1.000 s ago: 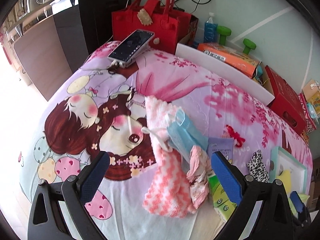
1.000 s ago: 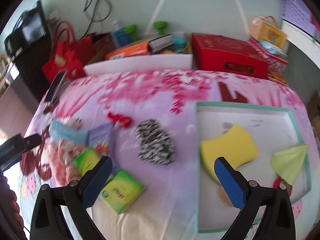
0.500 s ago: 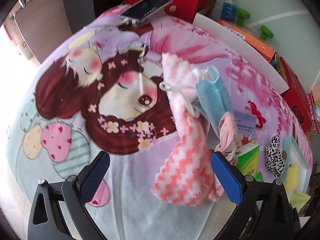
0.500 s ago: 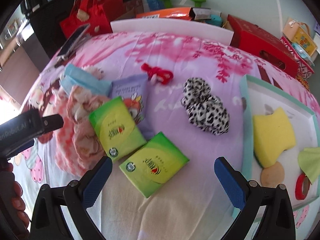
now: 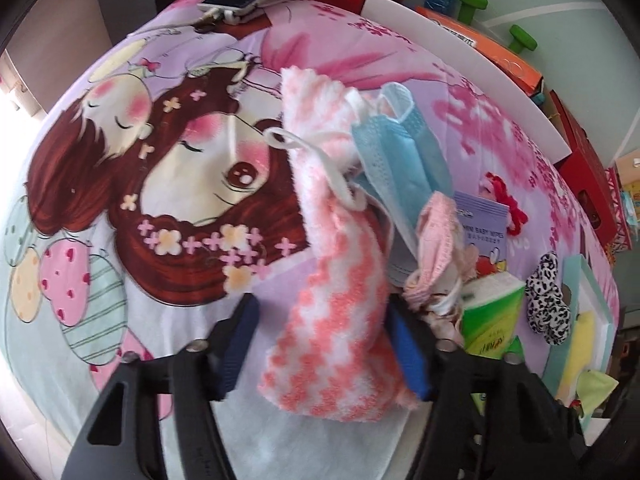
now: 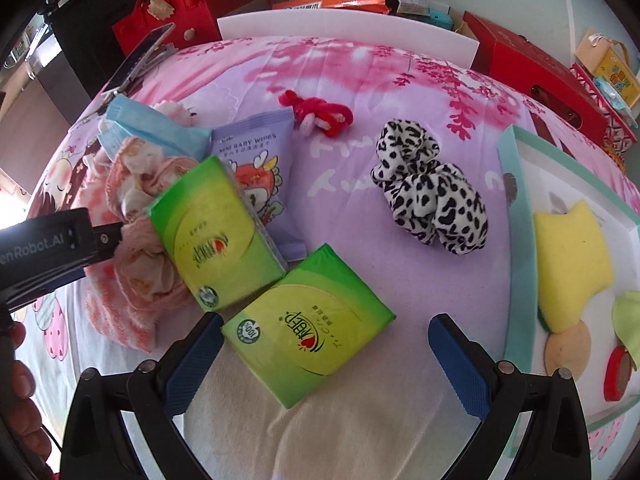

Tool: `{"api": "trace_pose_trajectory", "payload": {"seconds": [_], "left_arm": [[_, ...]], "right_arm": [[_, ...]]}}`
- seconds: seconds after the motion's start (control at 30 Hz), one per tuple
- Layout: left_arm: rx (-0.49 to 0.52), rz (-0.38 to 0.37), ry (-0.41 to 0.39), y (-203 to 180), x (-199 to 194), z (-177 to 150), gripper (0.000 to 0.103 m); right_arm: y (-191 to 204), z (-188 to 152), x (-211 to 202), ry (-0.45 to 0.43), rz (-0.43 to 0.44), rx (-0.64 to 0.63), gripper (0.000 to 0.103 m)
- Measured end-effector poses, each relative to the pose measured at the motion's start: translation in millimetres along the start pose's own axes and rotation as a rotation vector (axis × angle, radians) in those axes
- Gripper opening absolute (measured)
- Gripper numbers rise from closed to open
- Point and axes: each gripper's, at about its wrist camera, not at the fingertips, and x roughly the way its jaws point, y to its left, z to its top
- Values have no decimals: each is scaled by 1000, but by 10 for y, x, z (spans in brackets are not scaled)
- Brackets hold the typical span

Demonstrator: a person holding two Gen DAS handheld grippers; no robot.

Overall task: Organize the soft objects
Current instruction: 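Grasp the pink striped fuzzy cloth with the left gripper while the right gripper grasps a green tissue packet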

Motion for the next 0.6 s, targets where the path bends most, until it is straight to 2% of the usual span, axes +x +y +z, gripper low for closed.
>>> {"api": "trace_pose_trajectory", "payload": {"seconds": [0.13,0.2,0.37,0.43,0.6], "left_arm": [[4,-17,6,-73,43,33,48],[-5,-37,8,-98,62,62,37],[-11,-71,-14,-99,-11,72,21],[-11,-81,-22,-83,-49,67,18],[-11,-115,-56,-34,-201,51,12]], "right_arm": [[7,-10,72,13,-13,-14,103],[6,-10,48,3,-8,-17,100],[31,-35,21,-9,9,-24,84],[7,-15,-3,-15,16,-22,81],[-3,-5,-29,-16,23,-19,81]]}}
